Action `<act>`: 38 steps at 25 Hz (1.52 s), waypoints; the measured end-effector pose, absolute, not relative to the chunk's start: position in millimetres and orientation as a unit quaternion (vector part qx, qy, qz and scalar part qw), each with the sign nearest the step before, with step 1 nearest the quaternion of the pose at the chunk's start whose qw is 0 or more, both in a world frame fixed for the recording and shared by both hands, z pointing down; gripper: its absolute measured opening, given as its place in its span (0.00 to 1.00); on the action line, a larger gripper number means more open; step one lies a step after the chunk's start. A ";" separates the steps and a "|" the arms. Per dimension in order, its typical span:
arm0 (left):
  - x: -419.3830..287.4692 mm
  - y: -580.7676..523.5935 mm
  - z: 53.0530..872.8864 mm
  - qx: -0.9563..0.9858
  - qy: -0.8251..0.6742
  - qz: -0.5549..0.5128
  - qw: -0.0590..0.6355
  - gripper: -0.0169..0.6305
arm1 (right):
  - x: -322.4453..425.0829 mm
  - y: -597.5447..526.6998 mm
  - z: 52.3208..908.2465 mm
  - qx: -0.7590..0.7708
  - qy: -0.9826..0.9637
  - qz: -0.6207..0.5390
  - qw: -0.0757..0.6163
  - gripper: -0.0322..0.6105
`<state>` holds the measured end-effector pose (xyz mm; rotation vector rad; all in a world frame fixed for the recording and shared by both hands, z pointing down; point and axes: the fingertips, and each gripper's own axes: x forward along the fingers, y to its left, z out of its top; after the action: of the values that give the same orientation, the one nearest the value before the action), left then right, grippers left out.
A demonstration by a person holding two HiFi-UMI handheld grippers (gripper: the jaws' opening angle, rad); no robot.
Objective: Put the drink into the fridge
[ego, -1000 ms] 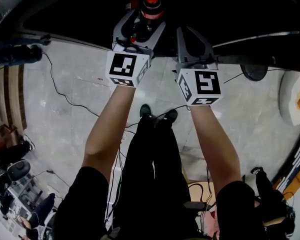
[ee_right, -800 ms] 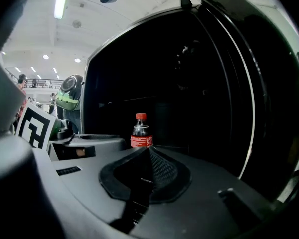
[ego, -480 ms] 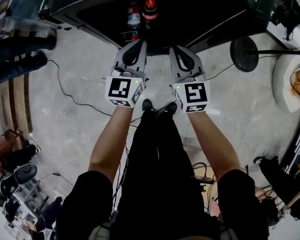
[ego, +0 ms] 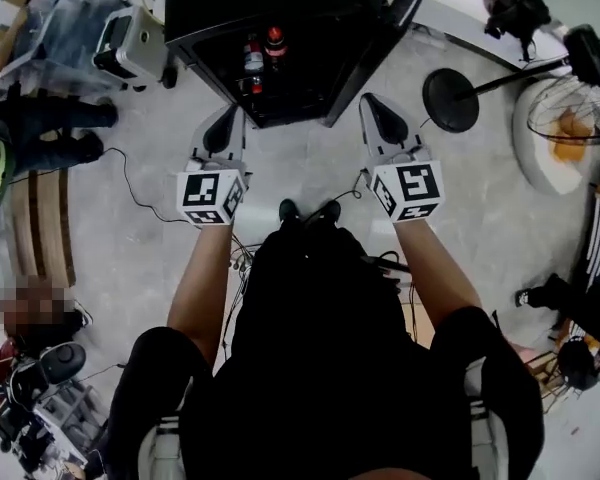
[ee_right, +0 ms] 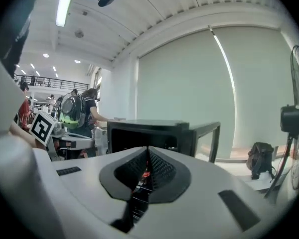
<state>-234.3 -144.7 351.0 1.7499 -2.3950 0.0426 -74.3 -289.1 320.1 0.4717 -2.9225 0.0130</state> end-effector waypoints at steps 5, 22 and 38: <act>-243.7 -106.2 294.5 0.569 -0.820 0.005 0.062 0.05 | -15.3 -308.2 250.7 0.192 -0.979 -0.019 0.059 0.08; -237.0 -26.0 239.7 0.520 -0.853 -0.012 0.033 0.05 | 55.0 -297.9 238.1 0.248 -0.968 0.001 0.034 0.08; -214.2 -73.9 262.6 0.565 -0.821 -0.020 0.077 0.05 | 43.1 -301.2 260.2 0.229 -0.971 0.034 0.058 0.08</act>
<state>-214.2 -73.9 262.6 1.6934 -2.4605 -0.0603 43.1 -301.2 260.2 0.6933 -2.9426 0.1036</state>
